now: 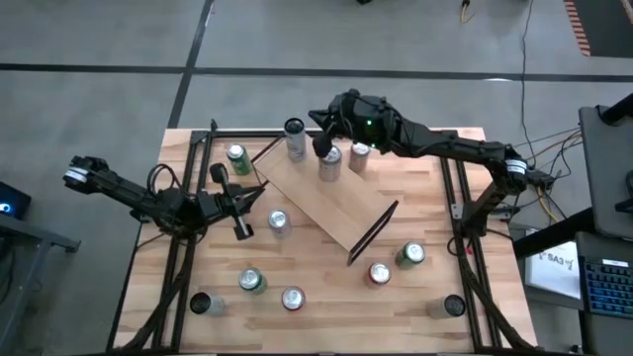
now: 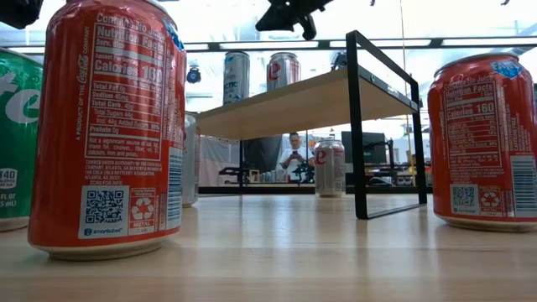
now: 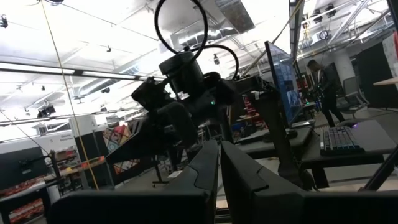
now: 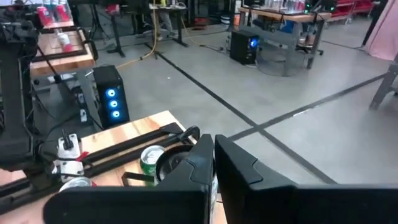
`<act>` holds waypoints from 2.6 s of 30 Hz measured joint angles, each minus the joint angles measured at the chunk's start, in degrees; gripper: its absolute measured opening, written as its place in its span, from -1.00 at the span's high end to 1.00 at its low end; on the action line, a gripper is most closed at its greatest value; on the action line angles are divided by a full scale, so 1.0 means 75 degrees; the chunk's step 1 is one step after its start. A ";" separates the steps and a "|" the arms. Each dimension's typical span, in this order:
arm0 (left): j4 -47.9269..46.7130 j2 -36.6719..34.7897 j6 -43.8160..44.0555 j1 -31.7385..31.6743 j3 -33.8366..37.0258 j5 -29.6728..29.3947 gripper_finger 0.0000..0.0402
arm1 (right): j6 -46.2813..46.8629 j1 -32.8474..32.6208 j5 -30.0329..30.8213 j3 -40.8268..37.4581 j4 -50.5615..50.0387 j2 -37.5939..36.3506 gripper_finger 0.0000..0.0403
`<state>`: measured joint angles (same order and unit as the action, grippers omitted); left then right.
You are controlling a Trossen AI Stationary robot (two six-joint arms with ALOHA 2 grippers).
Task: Place canned beverage on shelf
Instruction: Put the top blue soda can on the shelf
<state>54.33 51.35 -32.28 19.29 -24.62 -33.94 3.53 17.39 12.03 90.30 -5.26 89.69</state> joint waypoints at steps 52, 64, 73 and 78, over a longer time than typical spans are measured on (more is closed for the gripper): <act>-0.0048 0.0000 -0.0145 -0.0001 0.0000 -0.0002 0.98 | -0.0746 0.0022 0.0881 0.0003 0.0346 0.1042 0.96; -0.0050 0.0000 -0.0146 -0.0001 0.0000 -0.0005 0.98 | -0.0731 -0.0056 0.0388 0.0003 0.0632 0.1209 0.96; -0.0050 0.0000 -0.0146 -0.0001 0.0000 -0.0005 0.98 | -0.0918 -0.0093 0.0864 0.0065 0.0526 0.1075 0.96; -0.0050 -0.0001 -0.0148 0.0000 0.0000 -0.0005 0.98 | -0.1055 -0.0351 0.1017 0.0284 0.0107 0.0599 0.96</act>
<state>53.95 51.34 -33.39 19.29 -24.62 -33.98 -4.39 14.76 19.66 92.43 -4.45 94.18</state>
